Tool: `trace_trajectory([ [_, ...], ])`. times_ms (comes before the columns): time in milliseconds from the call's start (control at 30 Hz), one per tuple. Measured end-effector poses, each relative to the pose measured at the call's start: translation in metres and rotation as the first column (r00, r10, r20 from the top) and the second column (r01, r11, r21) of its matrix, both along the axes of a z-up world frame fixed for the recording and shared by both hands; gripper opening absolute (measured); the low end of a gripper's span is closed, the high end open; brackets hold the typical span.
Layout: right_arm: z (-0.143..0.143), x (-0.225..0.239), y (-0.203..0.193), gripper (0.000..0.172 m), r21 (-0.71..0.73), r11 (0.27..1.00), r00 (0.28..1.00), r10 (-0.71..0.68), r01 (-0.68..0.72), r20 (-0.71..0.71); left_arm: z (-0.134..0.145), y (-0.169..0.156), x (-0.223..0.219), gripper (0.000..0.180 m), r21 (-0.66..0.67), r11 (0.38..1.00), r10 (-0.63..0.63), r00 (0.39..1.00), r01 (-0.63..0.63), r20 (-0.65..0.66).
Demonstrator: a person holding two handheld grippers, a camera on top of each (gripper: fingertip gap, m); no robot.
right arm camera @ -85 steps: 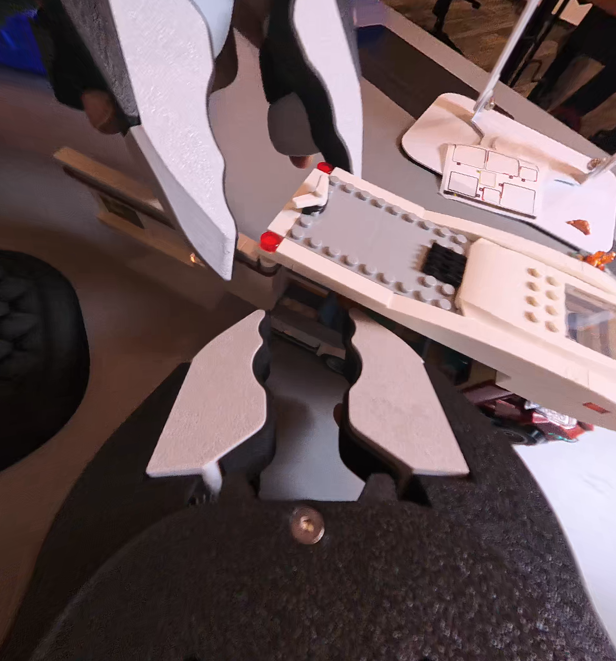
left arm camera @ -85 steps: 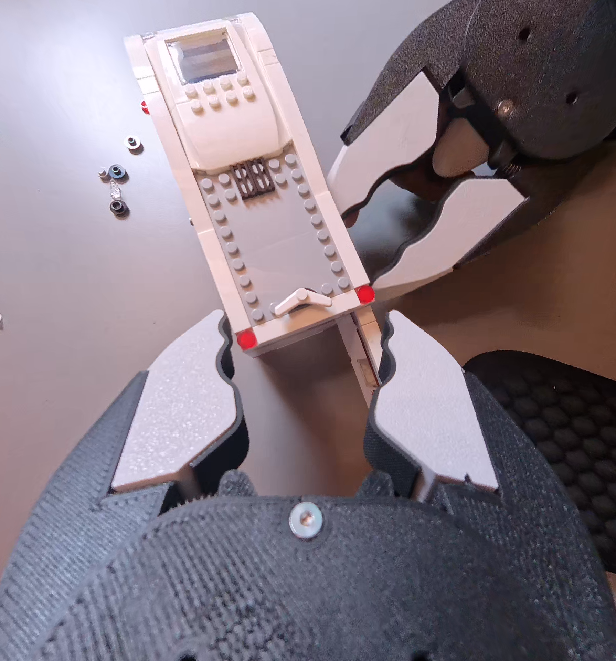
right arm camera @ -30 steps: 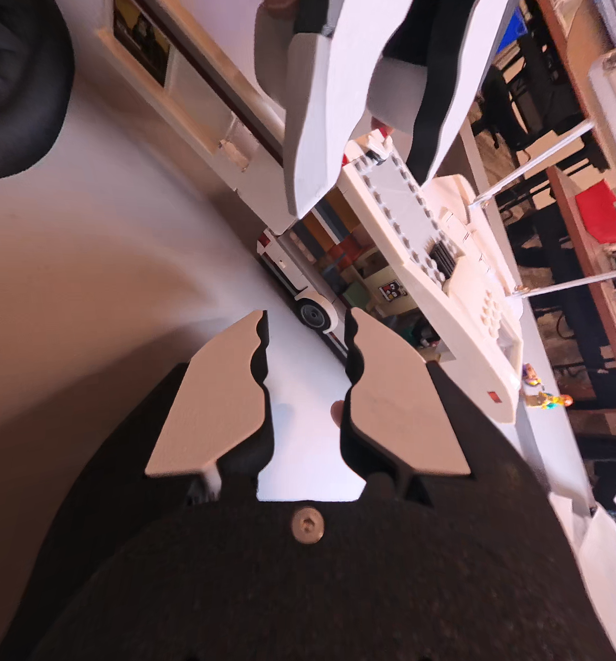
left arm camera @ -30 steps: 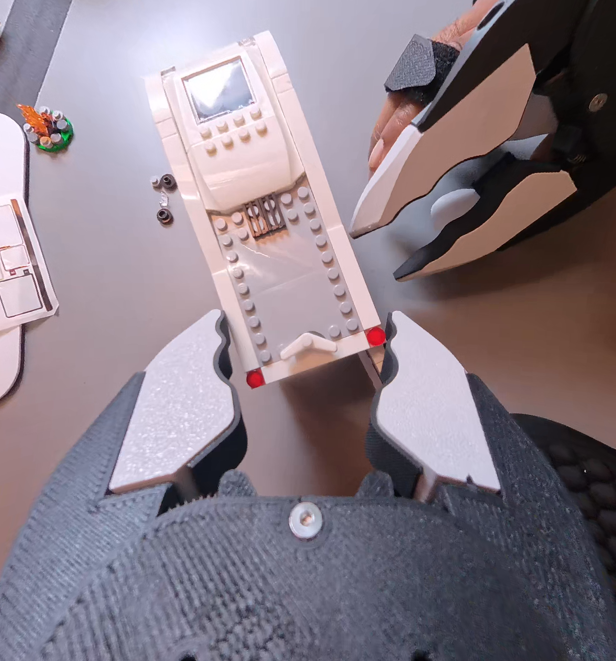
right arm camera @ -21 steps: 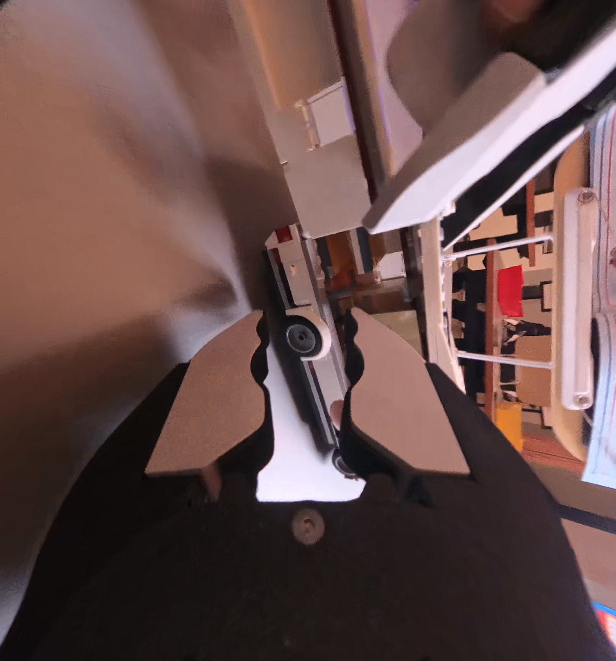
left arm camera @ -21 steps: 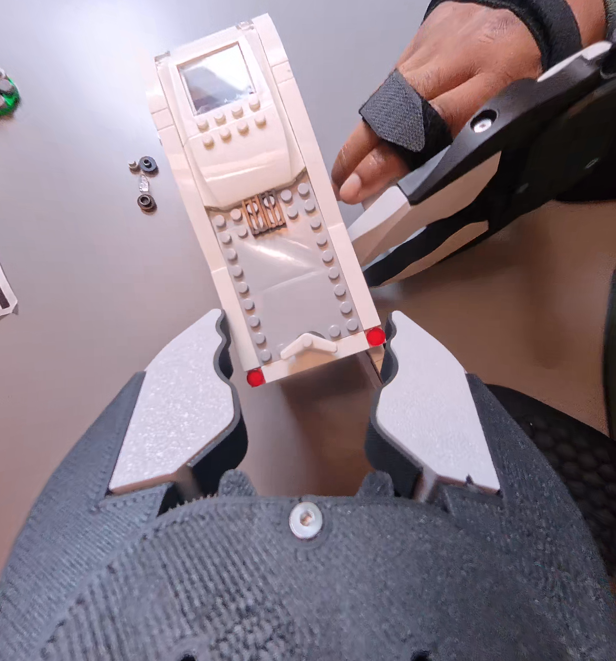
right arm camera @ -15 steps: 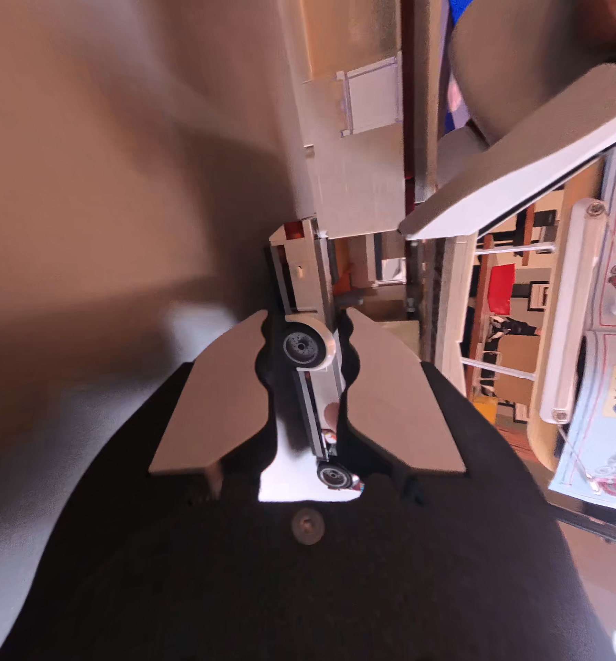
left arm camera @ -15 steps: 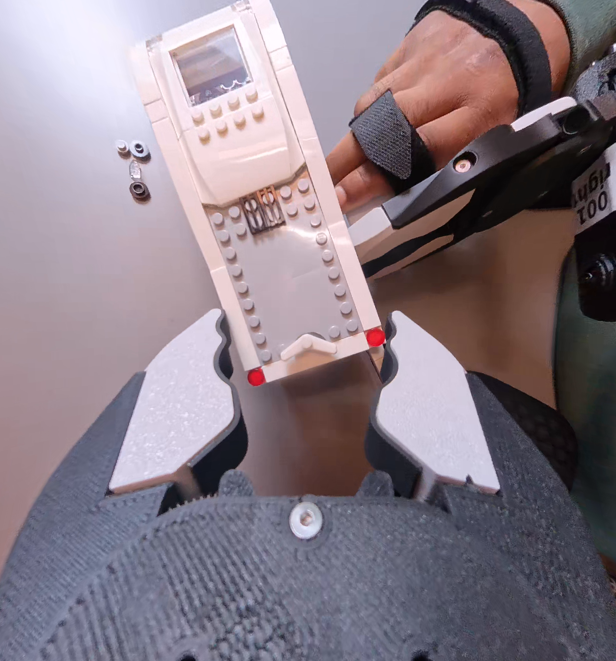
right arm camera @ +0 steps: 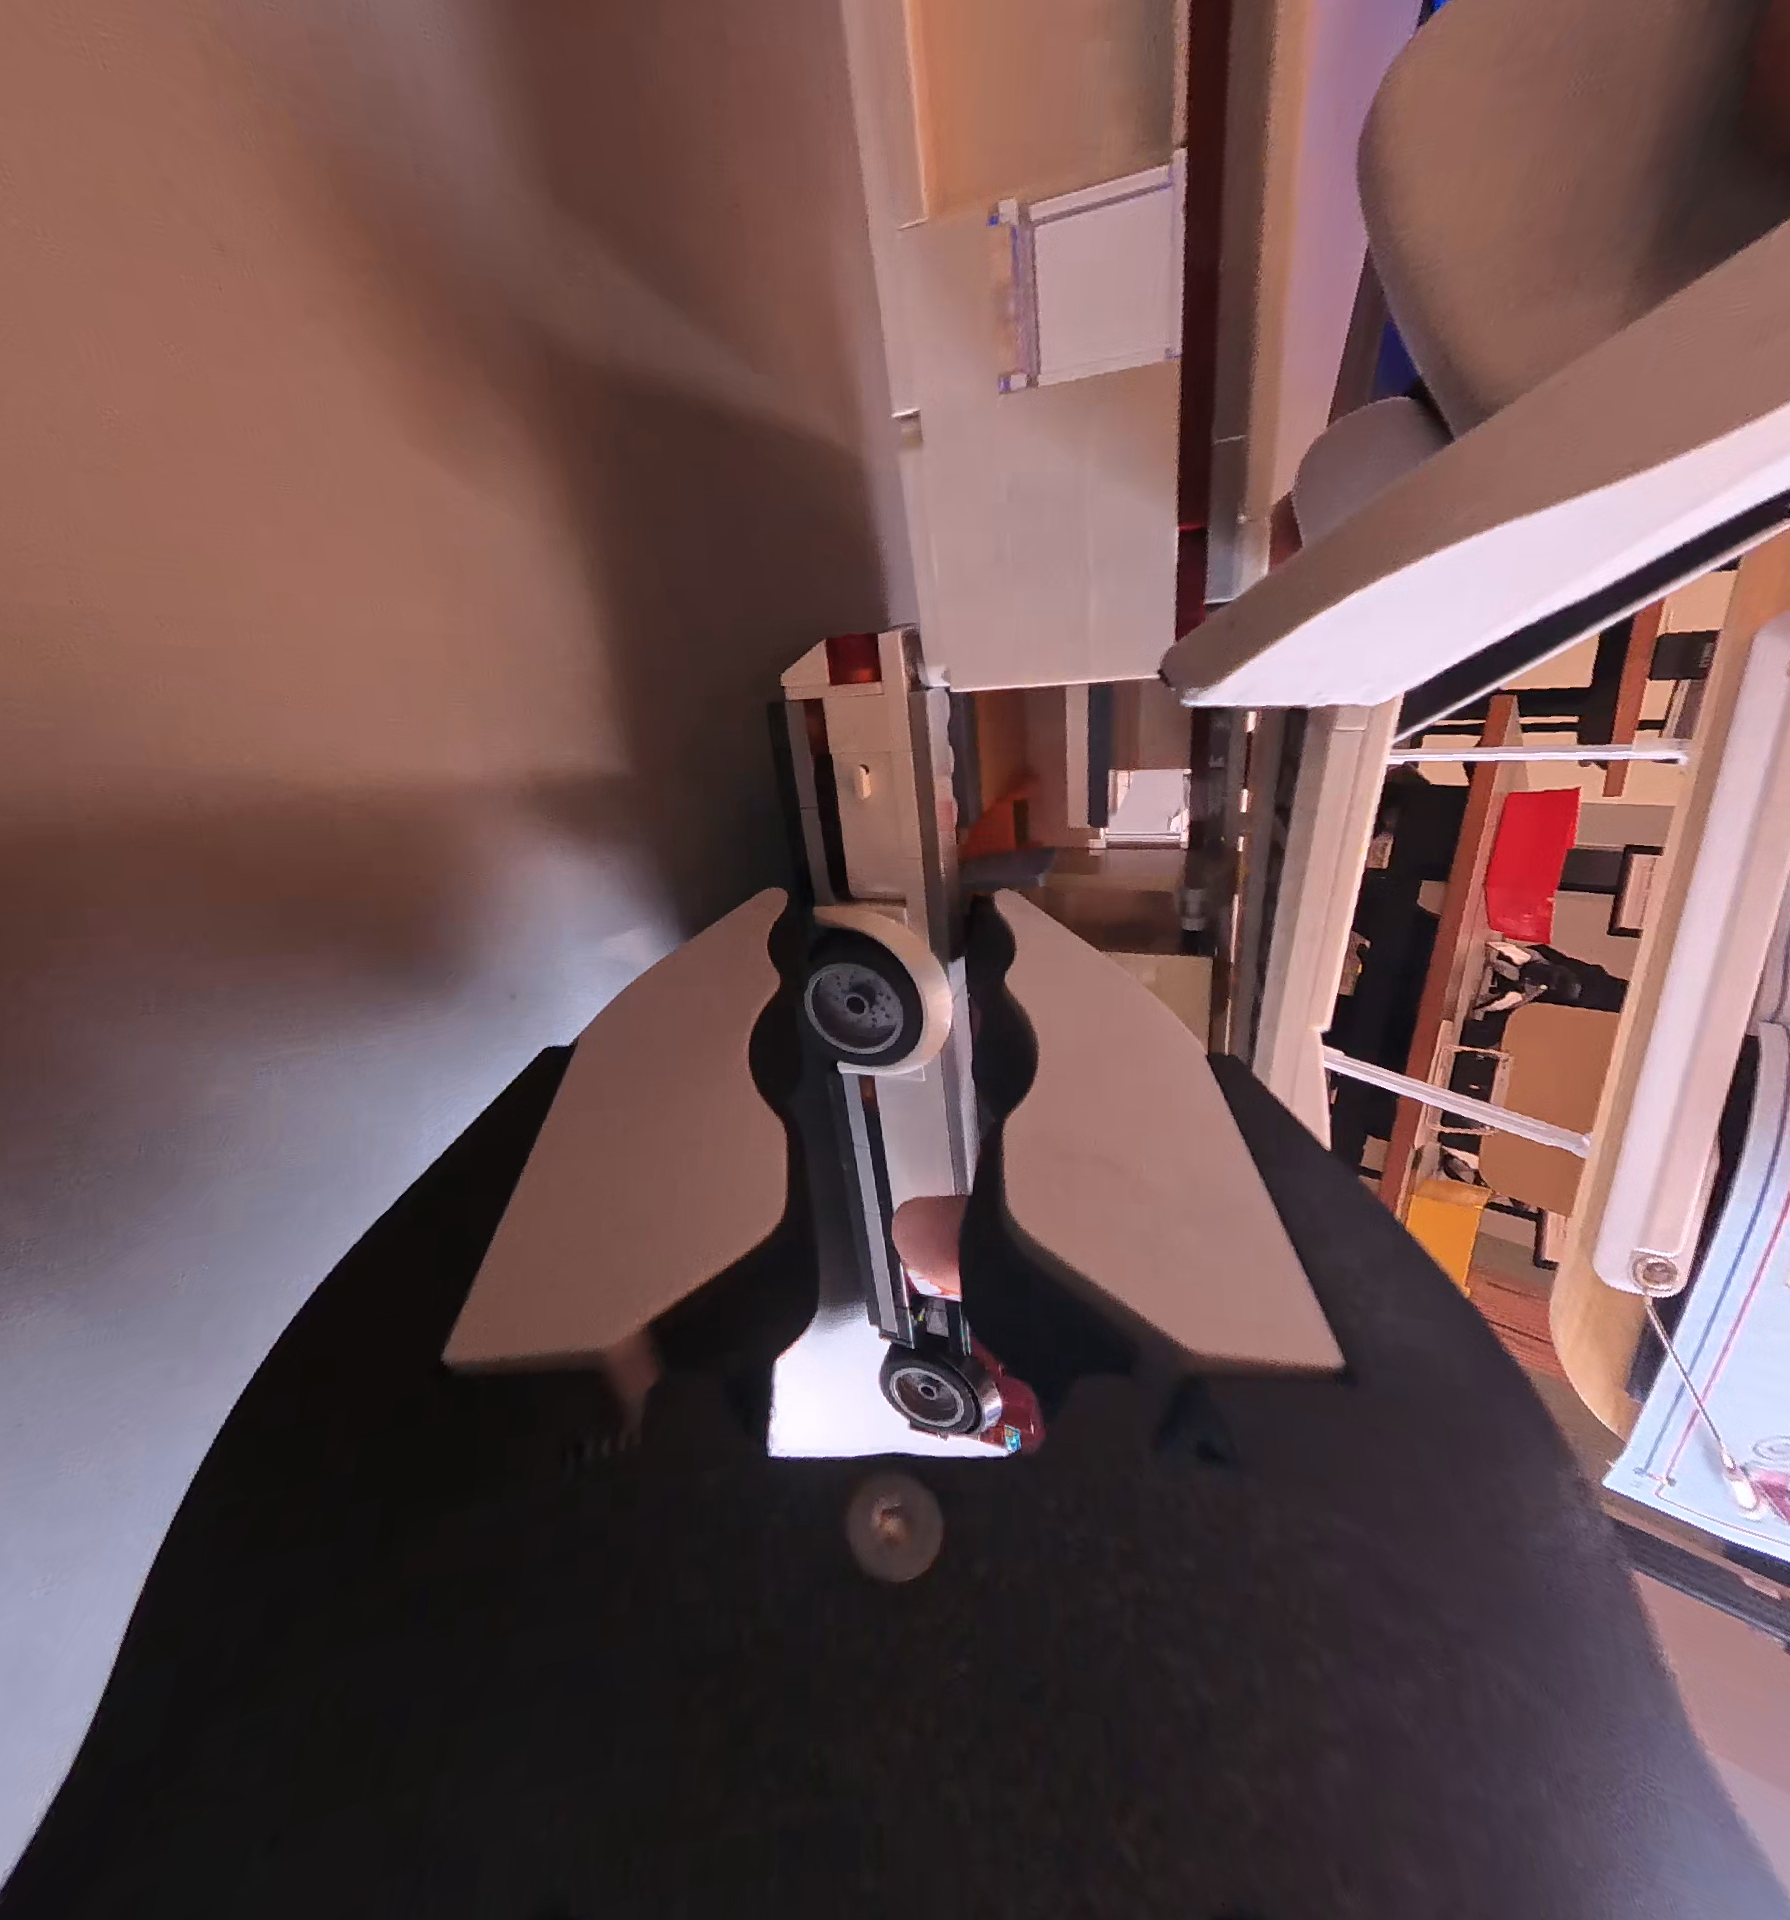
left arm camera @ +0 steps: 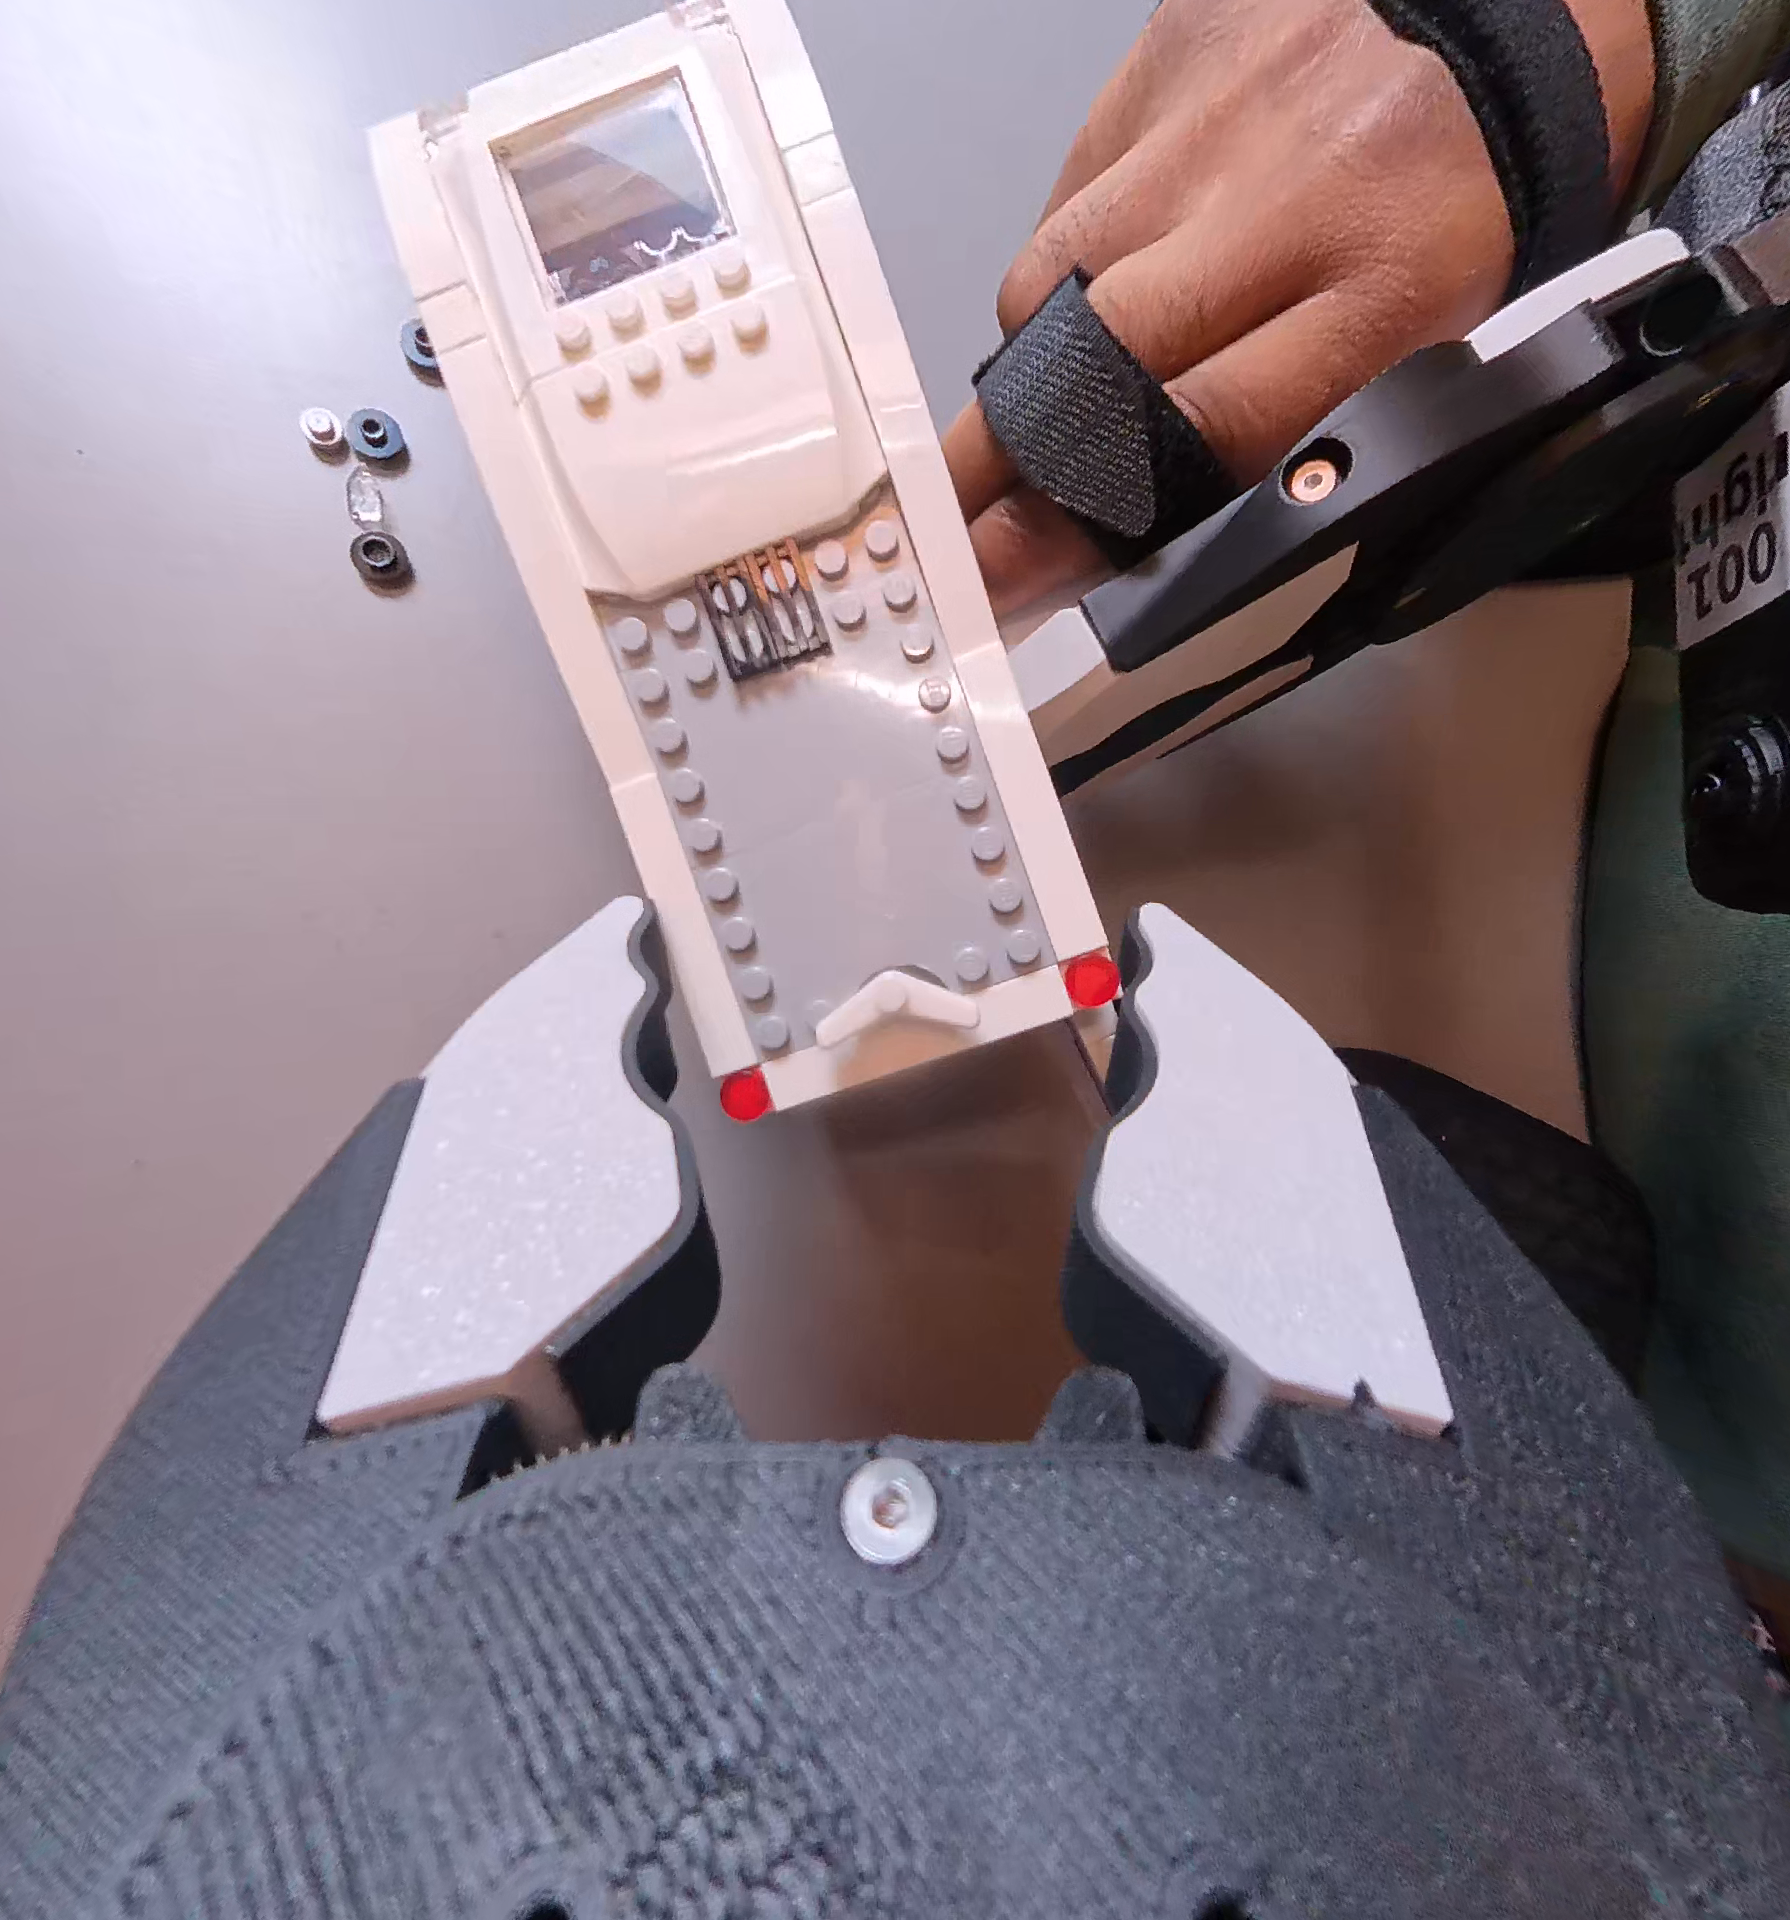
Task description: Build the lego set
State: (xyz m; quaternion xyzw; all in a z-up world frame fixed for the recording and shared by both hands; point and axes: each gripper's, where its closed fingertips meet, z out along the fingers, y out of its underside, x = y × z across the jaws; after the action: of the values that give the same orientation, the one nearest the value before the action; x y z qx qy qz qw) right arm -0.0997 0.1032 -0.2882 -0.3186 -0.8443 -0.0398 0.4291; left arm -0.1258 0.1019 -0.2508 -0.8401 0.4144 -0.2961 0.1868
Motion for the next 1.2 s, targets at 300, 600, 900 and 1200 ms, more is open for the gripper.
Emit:
trace_trajectory([
  [300, 0.011, 0.011, -0.013, 0.028, -0.032, 0.999, 0.989, -0.024, 0.019, -0.146, -0.002, -0.001, 0.000, 0.083, 0.109, 0.993, -0.032, 0.997, 0.039, -0.071],
  [600, 0.076, 0.072, 0.021, 0.034, -0.504, 0.863, 0.858, -0.294, 0.047, -0.422, -0.005, -0.012, -0.006, 0.079, 0.336, 0.919, -0.093, 0.941, 0.207, -0.325],
  [900, 0.035, 0.098, 0.061, 0.065, -0.693, 0.718, 0.867, -0.387, 0.069, -0.314, 0.016, -0.056, -0.029, 0.078, 0.443, 0.895, 0.149, 0.974, -0.059, -0.171],
  [1200, 0.002, 0.056, 0.059, 0.088, -0.739, 0.674, 0.985, -0.129, 0.000, -0.117, -0.043, -0.092, -0.041, 0.039, 0.377, 0.923, 0.205, 0.931, -0.080, -0.303],
])
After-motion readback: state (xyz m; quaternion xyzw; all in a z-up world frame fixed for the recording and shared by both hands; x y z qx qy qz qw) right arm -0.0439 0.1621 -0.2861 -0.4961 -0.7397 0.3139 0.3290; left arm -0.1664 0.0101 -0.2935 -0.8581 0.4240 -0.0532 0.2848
